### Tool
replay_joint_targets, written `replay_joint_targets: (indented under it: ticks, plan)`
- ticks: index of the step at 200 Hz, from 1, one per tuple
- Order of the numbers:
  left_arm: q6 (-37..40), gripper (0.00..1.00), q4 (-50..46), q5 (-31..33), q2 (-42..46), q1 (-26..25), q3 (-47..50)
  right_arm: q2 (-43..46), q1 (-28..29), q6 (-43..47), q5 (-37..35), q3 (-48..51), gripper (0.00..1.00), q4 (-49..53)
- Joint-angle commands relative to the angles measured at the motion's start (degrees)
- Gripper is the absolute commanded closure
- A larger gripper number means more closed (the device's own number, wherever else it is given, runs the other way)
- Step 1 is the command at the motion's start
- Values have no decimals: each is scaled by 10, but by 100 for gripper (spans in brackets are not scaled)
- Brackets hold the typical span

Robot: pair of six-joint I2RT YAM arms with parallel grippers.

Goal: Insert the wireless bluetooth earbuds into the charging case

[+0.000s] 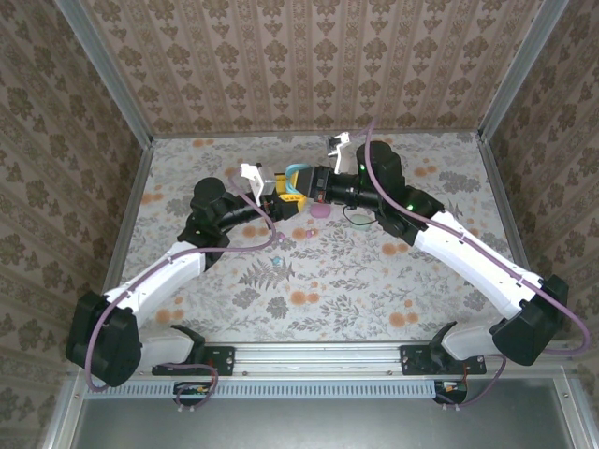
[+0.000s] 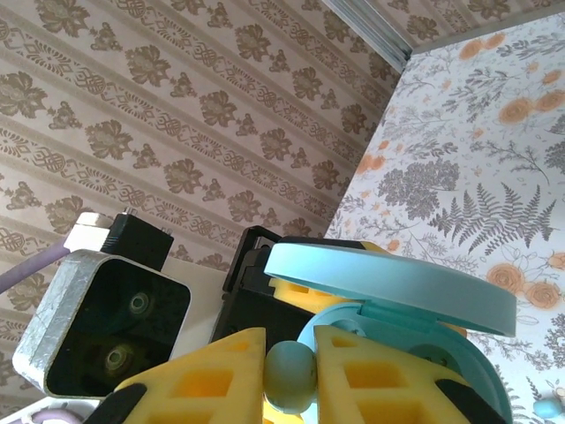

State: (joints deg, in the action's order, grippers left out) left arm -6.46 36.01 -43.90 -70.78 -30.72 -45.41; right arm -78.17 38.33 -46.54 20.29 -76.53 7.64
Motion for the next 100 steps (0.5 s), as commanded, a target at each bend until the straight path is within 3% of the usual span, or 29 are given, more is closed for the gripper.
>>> replay_joint_targets:
  ticks: [1,100]
  plan:
    - [-10,66,67,-1,6,0,-12,-8,4,11,-27,-9,78,76]
    - [-1,66,51,-21,3,-4,-20,-34,8,-1,-23,-40,72,77]
